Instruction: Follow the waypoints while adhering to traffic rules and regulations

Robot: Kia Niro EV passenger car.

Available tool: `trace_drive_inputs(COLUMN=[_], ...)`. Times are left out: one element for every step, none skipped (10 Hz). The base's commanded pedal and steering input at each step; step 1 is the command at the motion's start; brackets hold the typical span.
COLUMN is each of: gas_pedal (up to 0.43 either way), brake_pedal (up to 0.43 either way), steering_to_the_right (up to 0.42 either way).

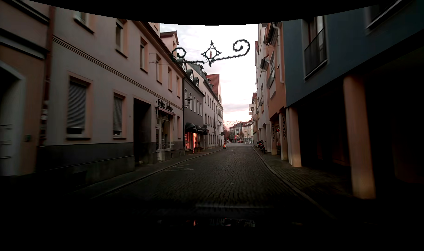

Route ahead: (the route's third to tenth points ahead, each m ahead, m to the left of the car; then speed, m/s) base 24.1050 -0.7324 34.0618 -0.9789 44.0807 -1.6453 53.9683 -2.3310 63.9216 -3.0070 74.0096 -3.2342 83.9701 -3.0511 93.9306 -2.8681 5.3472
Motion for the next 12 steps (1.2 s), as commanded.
trace_drive_inputs(gas_pedal=[0.087, 0.087, 0.087, 0.087, 0.087, 0.087, 0.087, 0.087, 0.079, 0.079, 0.079, 0.067], brake_pedal=[0.0, 0.0, 0.0, 0.0, 0.0, 0.0, 0.0, 0.0, 0.0, 0.0, 0.0, 0.0], steering_to_the_right=[0.014, 0.014, 0.025, 0.03, 0.026, 0.012, 0.006, 0.012, 0.024, 0.029, 0.023, 0.021])
